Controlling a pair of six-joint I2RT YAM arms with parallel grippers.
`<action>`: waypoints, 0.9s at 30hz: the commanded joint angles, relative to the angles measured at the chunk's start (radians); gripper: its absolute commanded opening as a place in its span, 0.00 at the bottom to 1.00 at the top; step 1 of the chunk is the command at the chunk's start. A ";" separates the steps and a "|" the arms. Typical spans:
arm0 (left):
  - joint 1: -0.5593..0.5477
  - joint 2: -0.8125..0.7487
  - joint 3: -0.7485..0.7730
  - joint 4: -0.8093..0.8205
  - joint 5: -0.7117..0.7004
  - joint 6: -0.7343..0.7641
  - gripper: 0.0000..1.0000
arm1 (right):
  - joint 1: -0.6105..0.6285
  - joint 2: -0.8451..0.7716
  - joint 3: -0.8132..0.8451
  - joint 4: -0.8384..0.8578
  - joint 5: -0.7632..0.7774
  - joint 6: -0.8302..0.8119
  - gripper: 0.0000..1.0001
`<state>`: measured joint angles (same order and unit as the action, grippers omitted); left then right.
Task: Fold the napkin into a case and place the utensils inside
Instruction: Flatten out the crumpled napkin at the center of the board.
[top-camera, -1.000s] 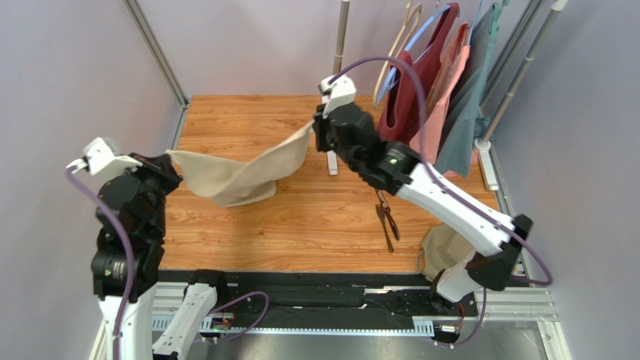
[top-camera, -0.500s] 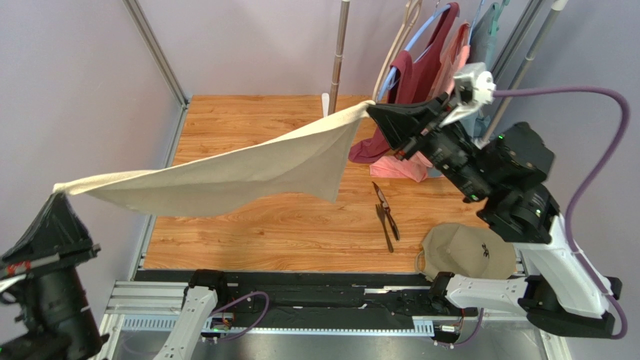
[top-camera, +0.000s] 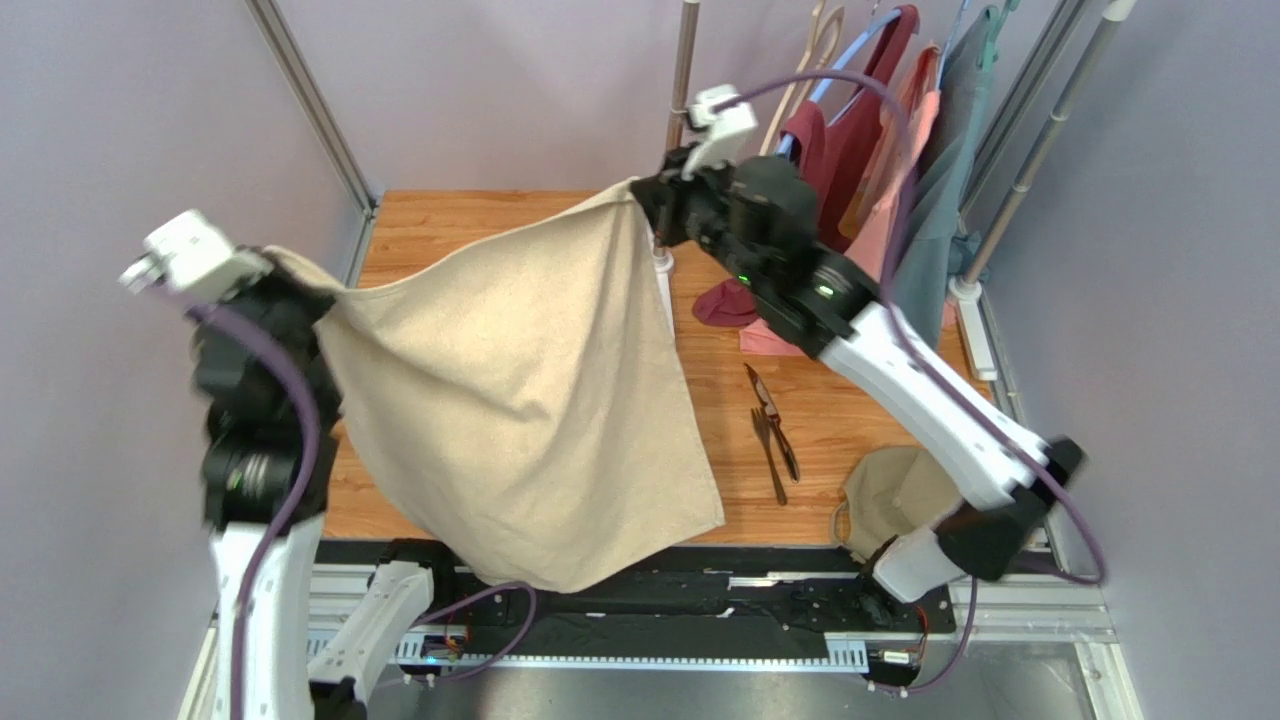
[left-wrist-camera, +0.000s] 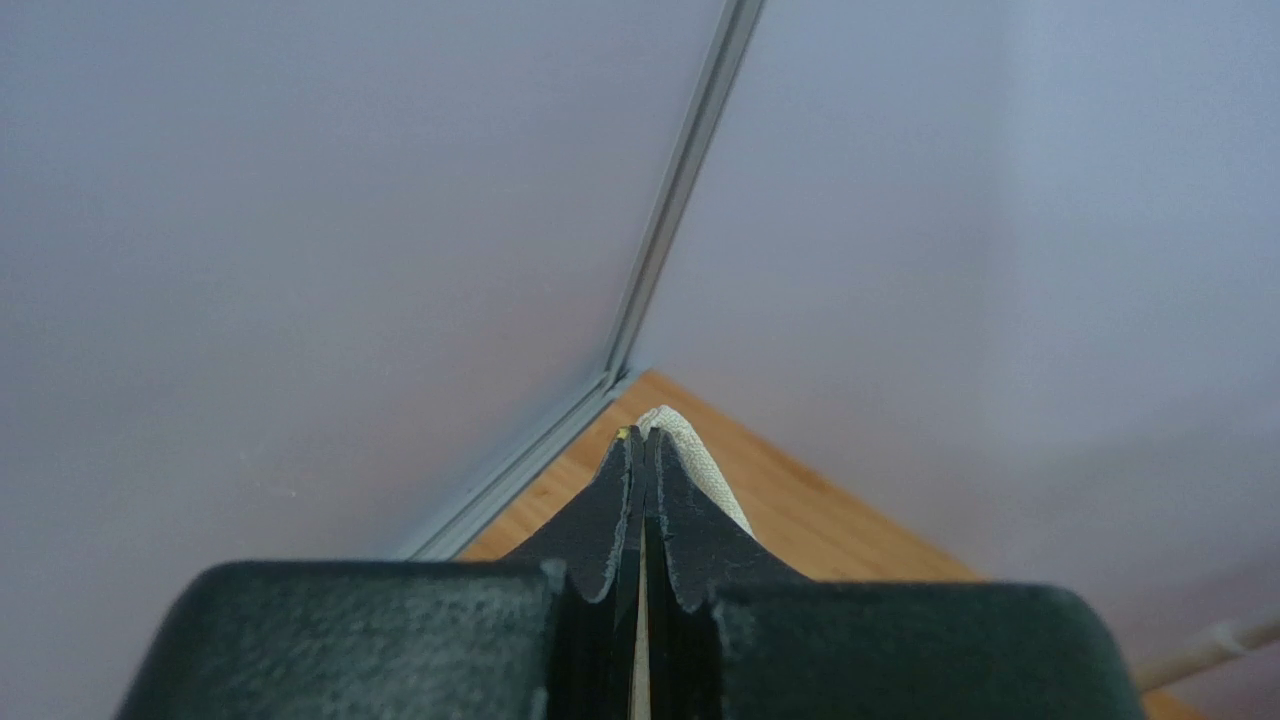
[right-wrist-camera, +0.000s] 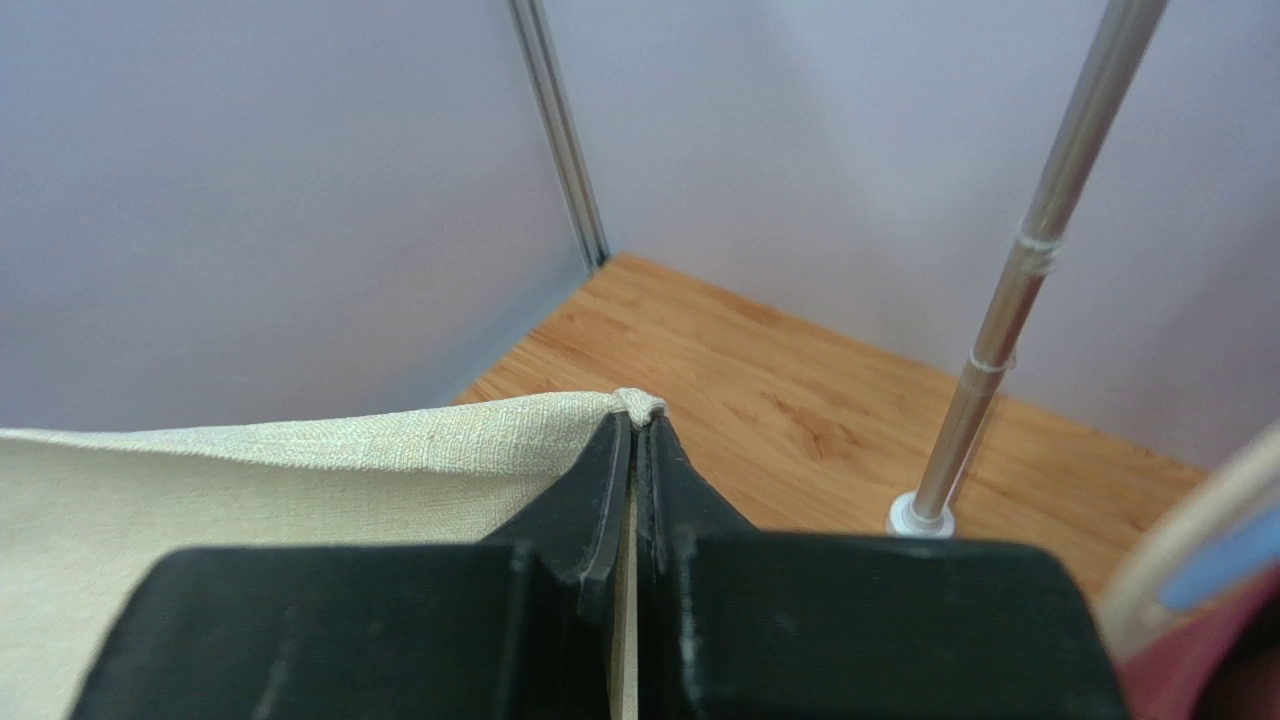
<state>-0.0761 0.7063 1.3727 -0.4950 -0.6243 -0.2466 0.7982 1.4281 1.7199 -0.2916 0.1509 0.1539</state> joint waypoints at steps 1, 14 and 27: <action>0.050 0.264 -0.112 0.239 -0.075 0.049 0.00 | -0.066 0.260 0.120 0.046 0.022 0.015 0.00; 0.210 1.067 0.029 0.480 -0.018 0.032 0.00 | -0.180 0.936 0.432 0.282 0.150 0.056 0.00; 0.256 1.484 0.552 0.200 -0.038 -0.061 0.42 | -0.243 1.367 0.944 0.304 0.160 0.177 0.57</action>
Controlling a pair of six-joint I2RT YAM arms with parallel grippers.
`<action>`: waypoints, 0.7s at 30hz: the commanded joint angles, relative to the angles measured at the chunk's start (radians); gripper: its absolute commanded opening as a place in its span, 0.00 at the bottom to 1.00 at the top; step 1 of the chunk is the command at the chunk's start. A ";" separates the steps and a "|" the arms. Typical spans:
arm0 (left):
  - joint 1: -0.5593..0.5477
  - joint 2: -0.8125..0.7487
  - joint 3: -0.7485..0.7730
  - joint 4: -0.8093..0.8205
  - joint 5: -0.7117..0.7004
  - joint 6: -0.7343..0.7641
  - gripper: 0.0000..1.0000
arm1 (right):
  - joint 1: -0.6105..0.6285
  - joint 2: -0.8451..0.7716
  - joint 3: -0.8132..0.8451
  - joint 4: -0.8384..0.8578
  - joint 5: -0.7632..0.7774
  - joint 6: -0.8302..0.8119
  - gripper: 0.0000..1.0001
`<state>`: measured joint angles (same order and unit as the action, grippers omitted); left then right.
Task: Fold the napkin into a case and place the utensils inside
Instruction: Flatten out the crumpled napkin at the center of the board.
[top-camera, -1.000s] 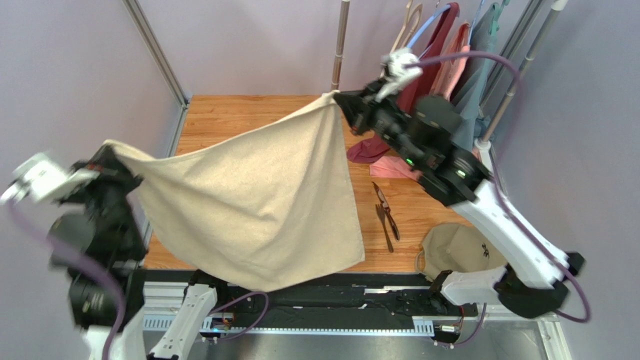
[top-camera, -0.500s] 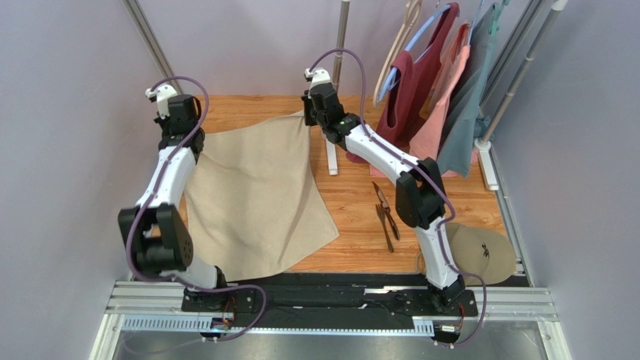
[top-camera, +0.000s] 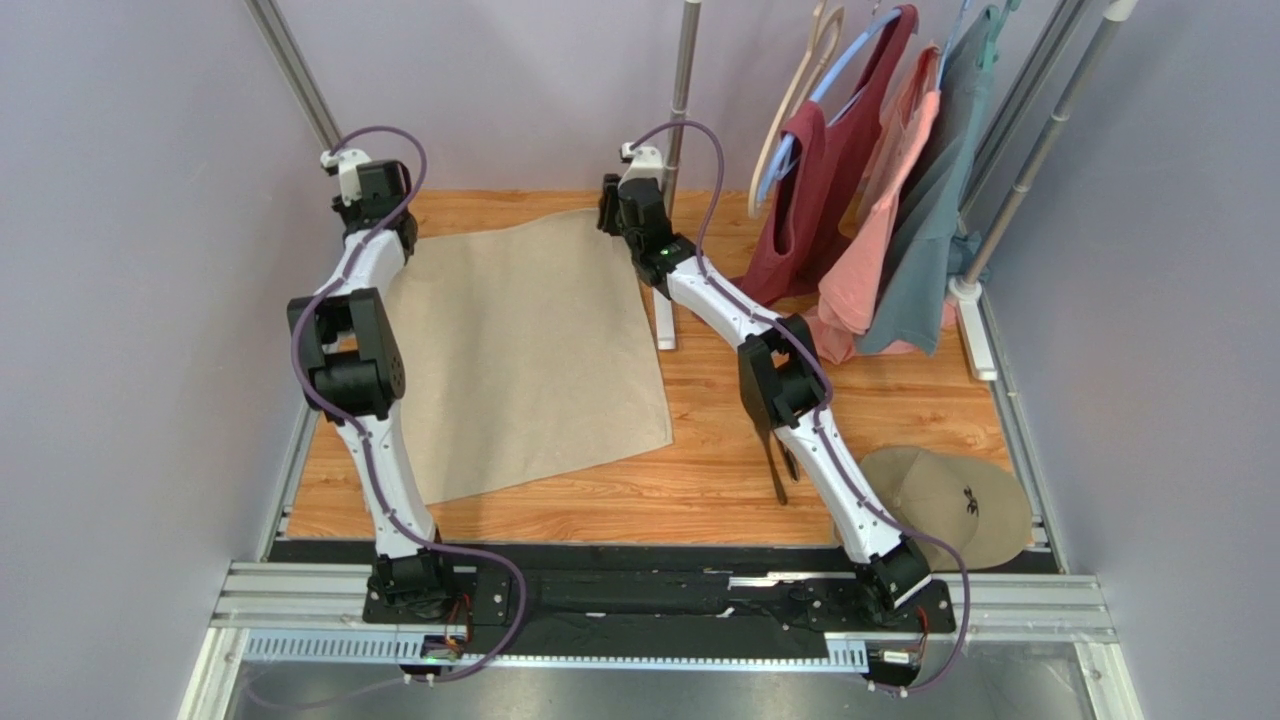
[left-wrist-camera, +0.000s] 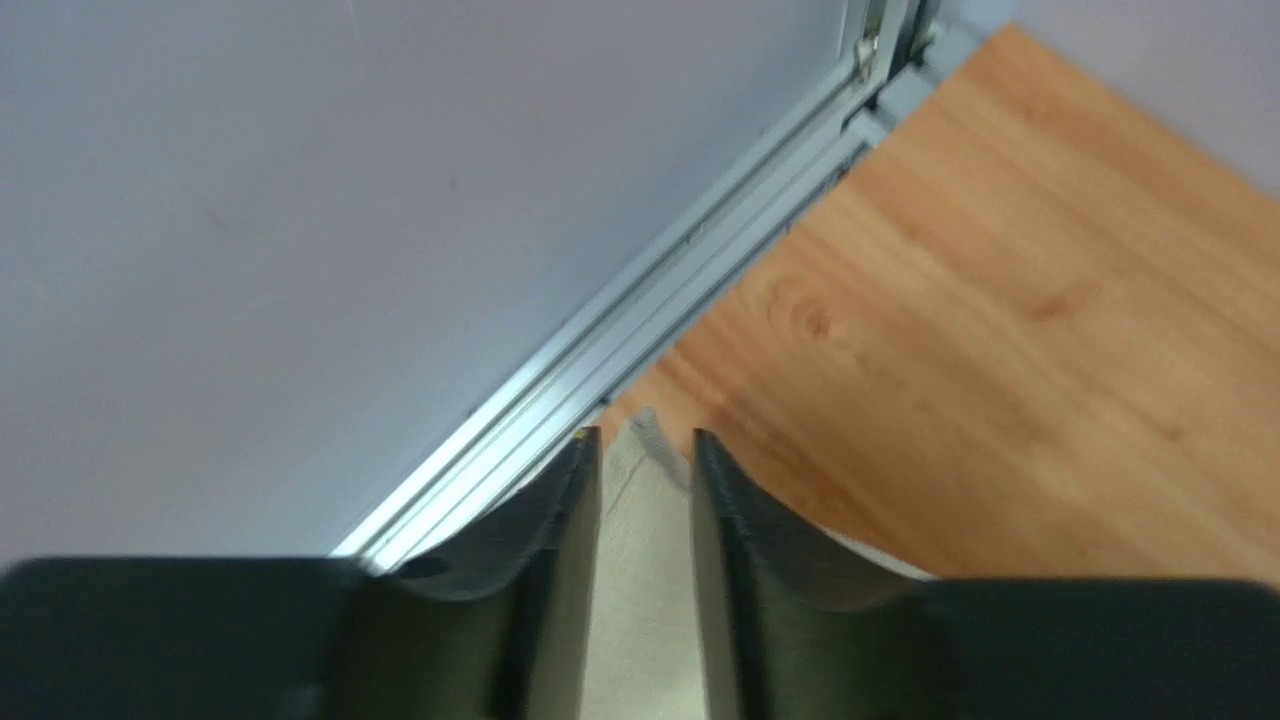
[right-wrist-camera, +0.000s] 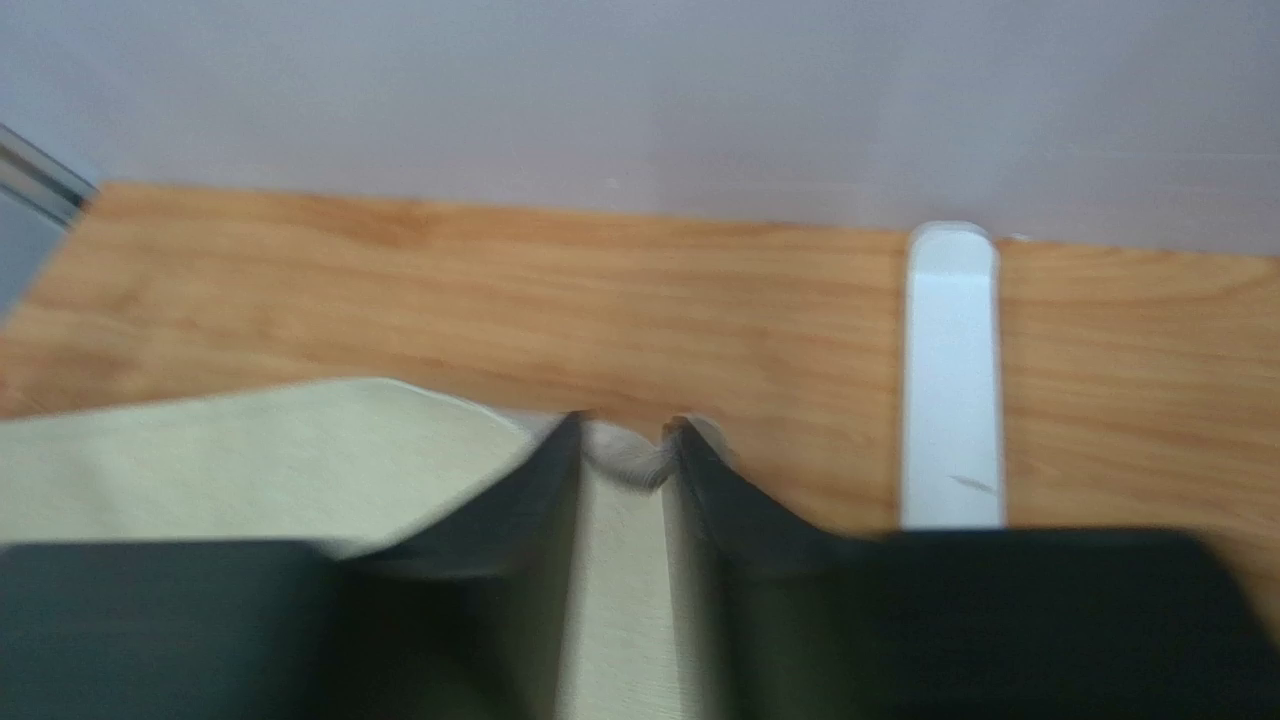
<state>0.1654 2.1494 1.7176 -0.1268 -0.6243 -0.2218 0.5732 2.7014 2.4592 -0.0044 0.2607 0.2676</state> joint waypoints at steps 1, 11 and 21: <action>0.014 0.065 0.273 -0.213 -0.044 -0.097 0.51 | -0.022 0.080 0.183 0.020 0.040 0.077 0.60; 0.014 -0.190 0.075 -0.514 0.374 -0.266 0.98 | -0.006 -0.282 -0.141 -0.310 -0.080 0.097 0.67; -0.067 -0.667 -0.571 -0.484 0.712 -0.462 0.93 | 0.111 -0.609 -0.637 -0.537 -0.198 0.148 0.70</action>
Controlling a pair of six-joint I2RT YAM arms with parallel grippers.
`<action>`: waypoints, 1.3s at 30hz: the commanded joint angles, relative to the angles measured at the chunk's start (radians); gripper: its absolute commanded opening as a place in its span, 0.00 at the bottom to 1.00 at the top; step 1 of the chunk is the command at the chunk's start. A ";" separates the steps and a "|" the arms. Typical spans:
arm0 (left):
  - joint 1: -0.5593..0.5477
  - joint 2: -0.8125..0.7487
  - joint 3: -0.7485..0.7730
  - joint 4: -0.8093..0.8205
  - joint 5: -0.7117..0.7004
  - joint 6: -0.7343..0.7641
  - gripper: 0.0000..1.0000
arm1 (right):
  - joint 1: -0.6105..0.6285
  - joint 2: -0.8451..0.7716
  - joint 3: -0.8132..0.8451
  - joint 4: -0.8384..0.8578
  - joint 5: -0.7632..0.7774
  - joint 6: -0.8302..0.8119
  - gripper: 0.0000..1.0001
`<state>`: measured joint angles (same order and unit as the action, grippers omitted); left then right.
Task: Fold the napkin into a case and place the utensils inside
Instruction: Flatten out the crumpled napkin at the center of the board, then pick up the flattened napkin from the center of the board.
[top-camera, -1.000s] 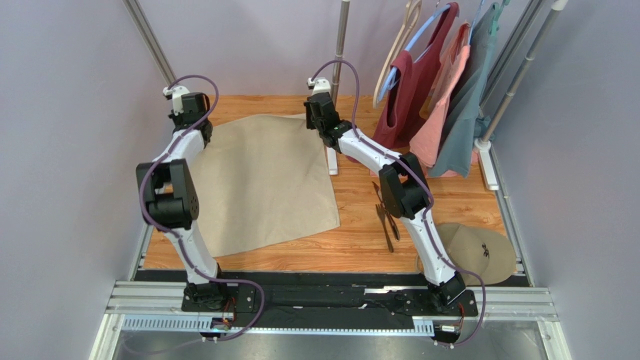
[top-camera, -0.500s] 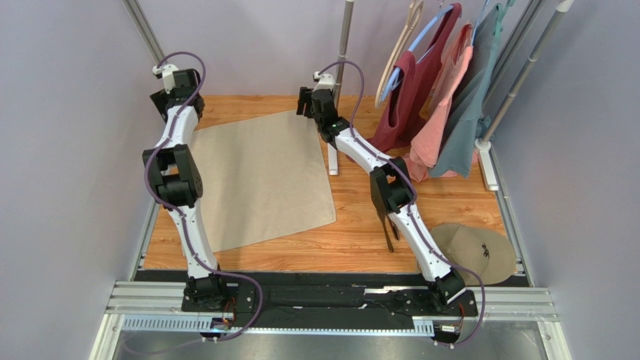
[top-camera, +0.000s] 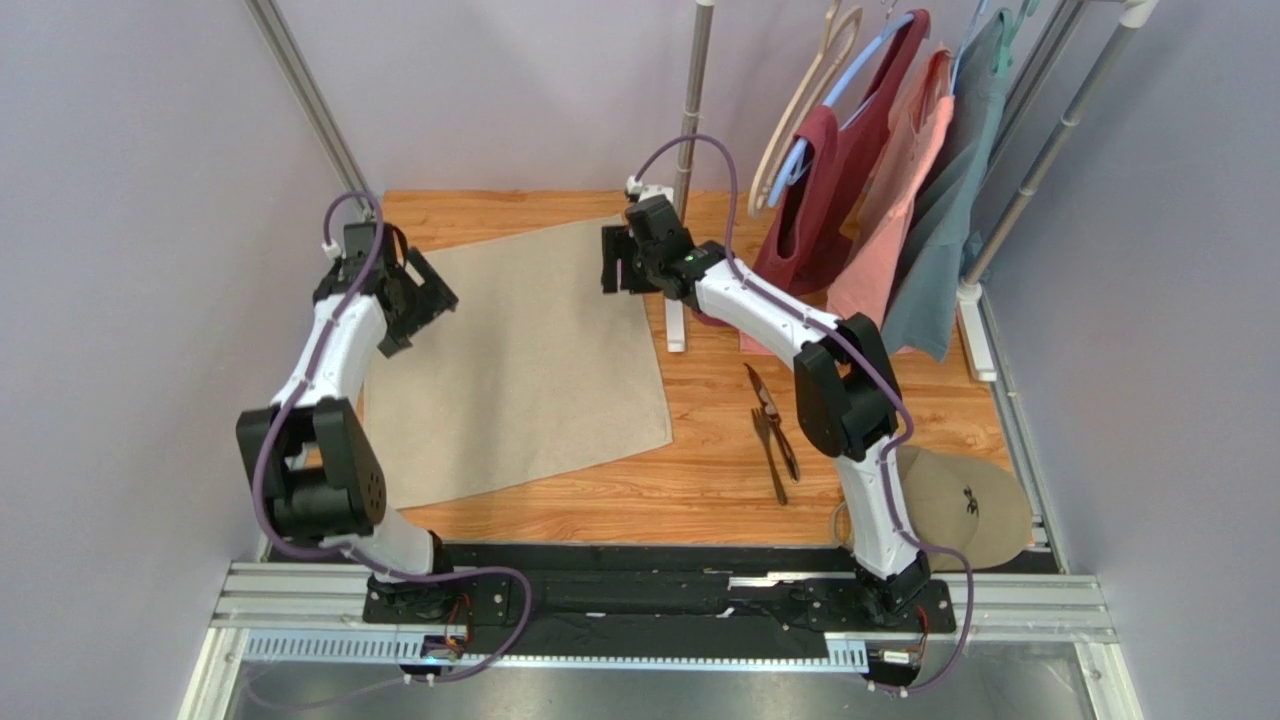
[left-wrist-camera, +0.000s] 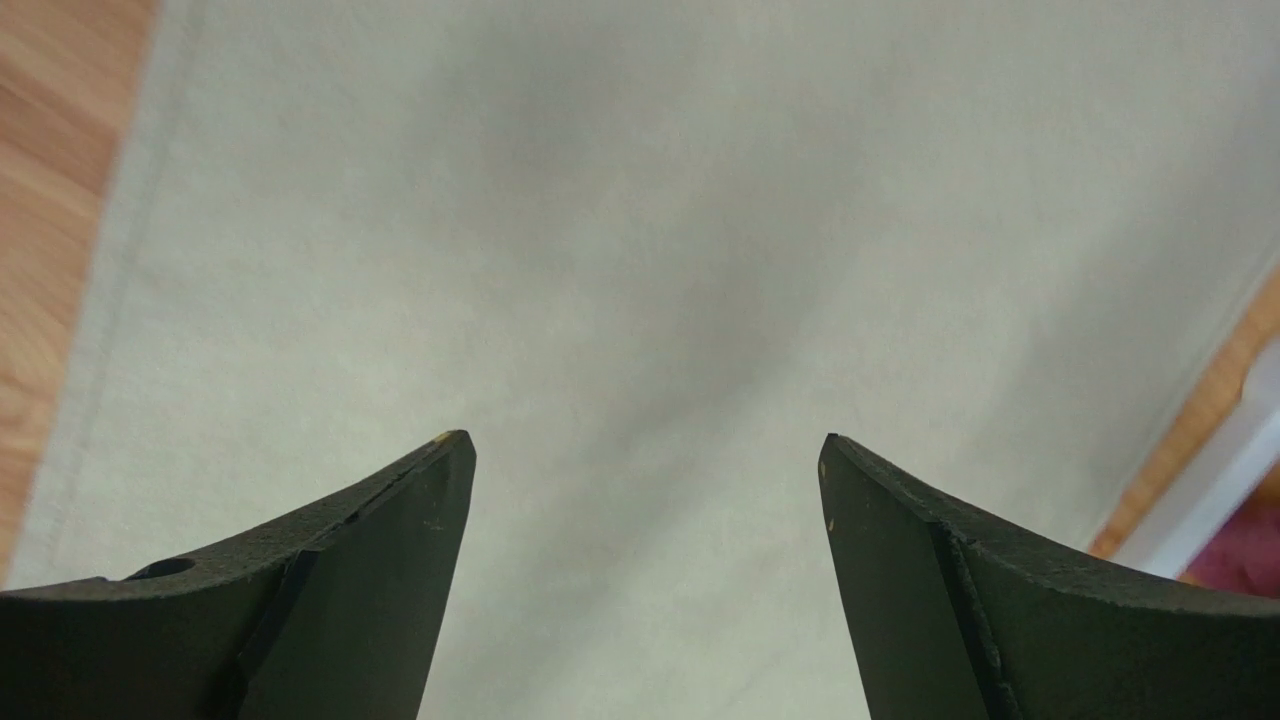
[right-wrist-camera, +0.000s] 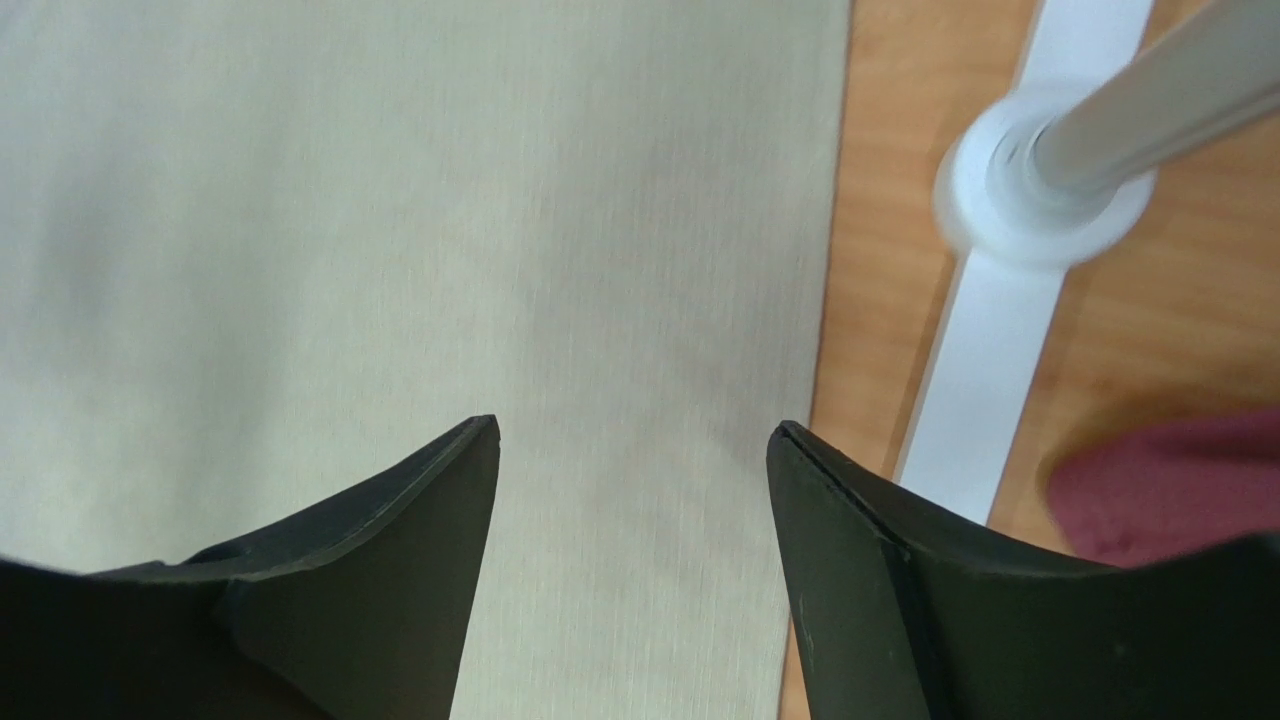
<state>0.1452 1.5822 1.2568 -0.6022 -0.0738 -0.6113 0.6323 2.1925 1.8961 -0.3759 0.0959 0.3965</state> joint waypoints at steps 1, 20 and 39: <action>-0.058 -0.112 -0.140 -0.031 0.178 -0.076 0.92 | 0.061 -0.123 -0.118 -0.249 -0.033 0.057 0.70; -0.061 -0.653 -0.287 -0.568 -0.162 -0.255 0.94 | 0.194 -0.358 -0.661 -0.204 0.131 0.355 0.45; -0.012 -0.587 -0.322 -0.602 -0.184 -0.369 0.96 | 0.222 -0.263 -0.689 -0.215 0.237 0.475 0.16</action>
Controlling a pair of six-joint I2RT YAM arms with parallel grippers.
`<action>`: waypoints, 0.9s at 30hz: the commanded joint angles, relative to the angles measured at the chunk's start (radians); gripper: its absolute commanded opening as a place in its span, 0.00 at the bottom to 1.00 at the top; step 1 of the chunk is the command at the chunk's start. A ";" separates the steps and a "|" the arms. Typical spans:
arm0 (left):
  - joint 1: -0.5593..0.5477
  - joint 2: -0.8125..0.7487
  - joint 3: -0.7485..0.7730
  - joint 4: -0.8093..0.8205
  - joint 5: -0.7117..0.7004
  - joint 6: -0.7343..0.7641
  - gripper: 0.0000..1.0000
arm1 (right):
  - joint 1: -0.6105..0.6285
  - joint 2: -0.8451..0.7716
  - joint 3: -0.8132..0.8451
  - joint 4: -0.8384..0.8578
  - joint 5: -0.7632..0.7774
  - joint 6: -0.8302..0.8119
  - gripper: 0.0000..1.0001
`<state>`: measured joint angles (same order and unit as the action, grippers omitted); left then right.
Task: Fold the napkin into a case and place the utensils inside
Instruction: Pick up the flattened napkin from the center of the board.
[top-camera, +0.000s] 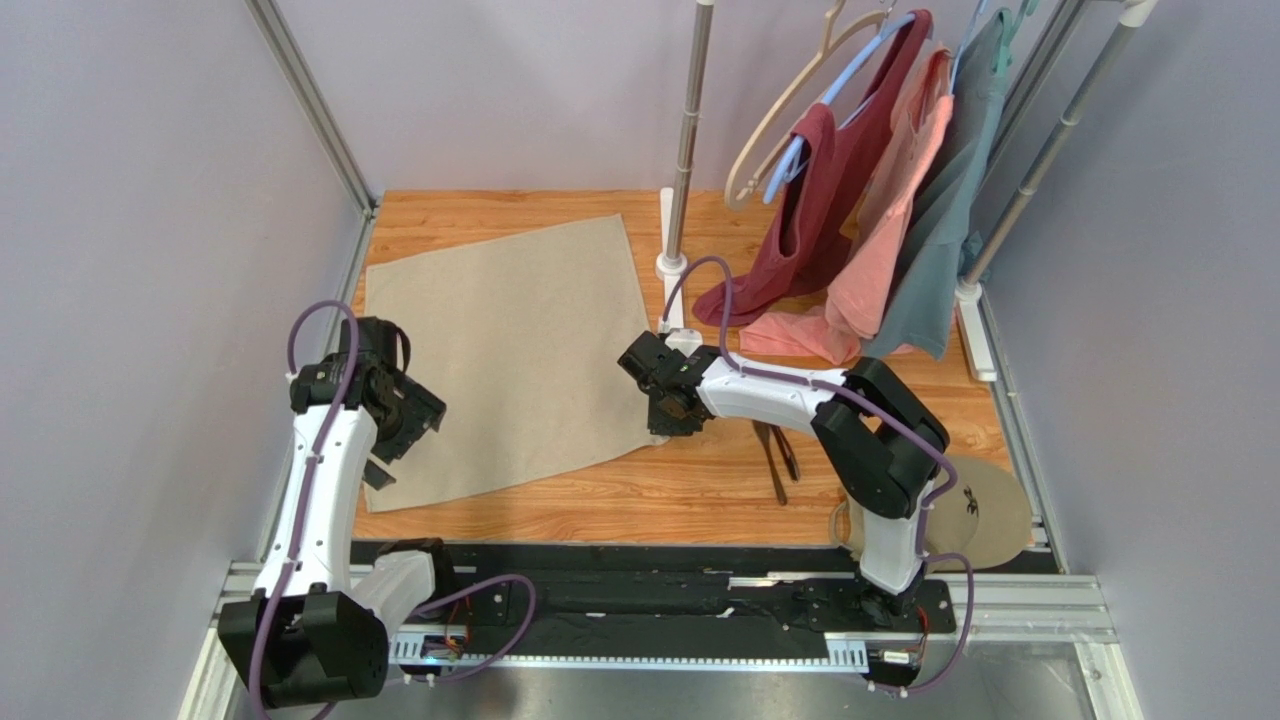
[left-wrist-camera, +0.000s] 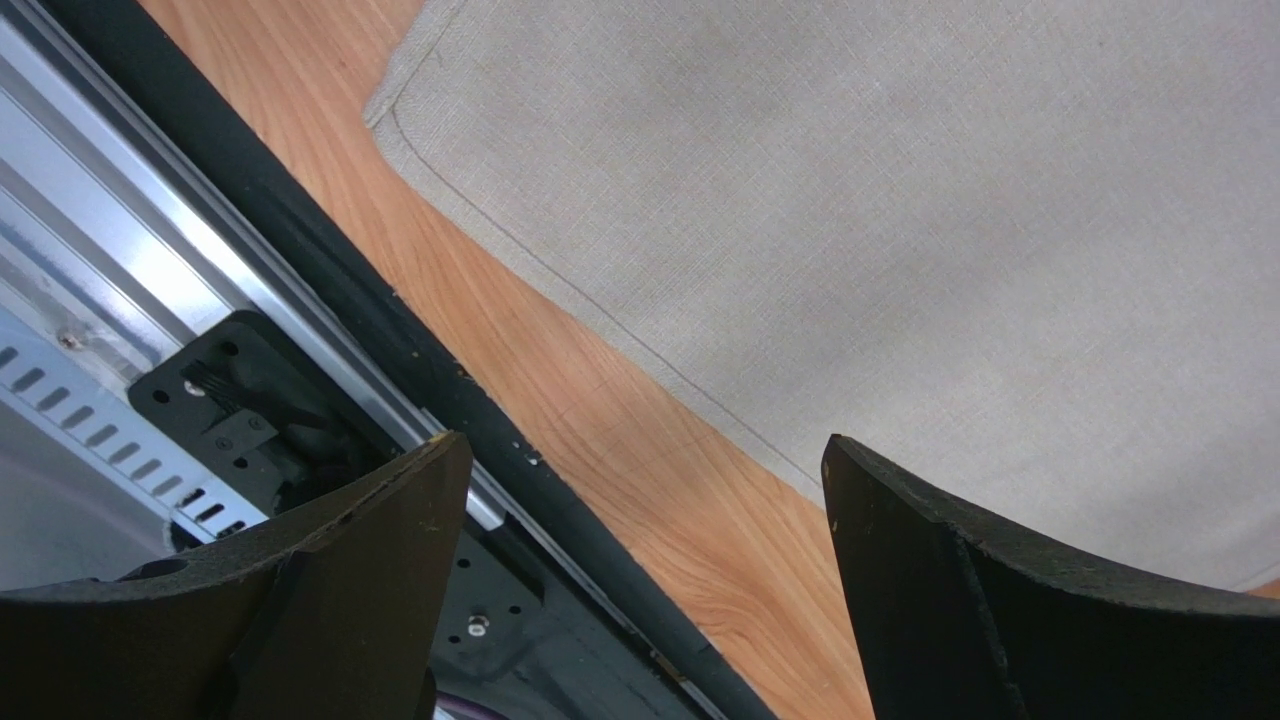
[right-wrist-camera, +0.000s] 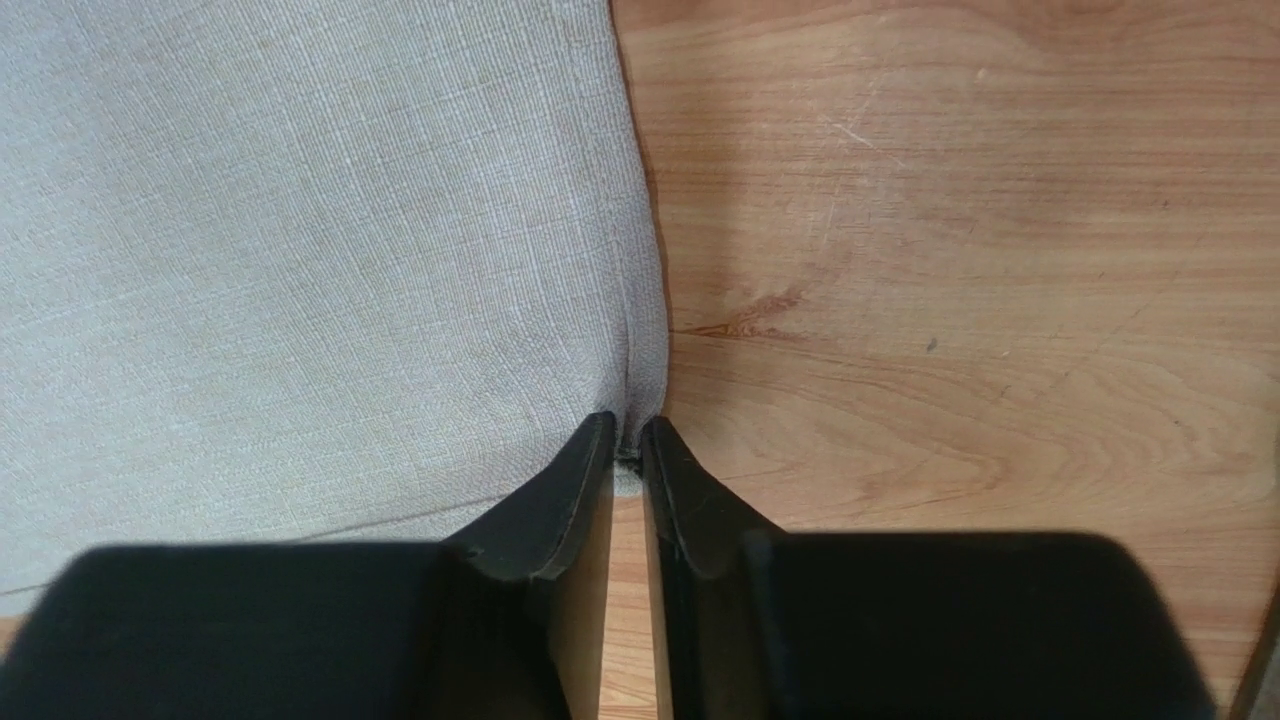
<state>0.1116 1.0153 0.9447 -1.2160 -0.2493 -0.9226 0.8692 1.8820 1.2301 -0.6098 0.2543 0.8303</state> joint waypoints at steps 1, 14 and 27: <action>0.028 -0.017 -0.026 0.032 -0.001 -0.062 0.95 | -0.021 0.034 -0.009 0.016 0.101 0.030 0.12; 0.260 0.187 -0.173 0.286 0.052 -0.076 0.60 | -0.101 -0.024 0.060 0.042 0.037 -0.020 0.00; 0.257 0.894 0.353 0.299 0.119 0.068 0.54 | -0.099 -0.054 0.037 0.189 -0.081 -0.117 0.00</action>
<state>0.3649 1.8042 1.1454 -0.9287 -0.1627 -0.9115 0.7719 1.8488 1.2407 -0.5091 0.2180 0.7685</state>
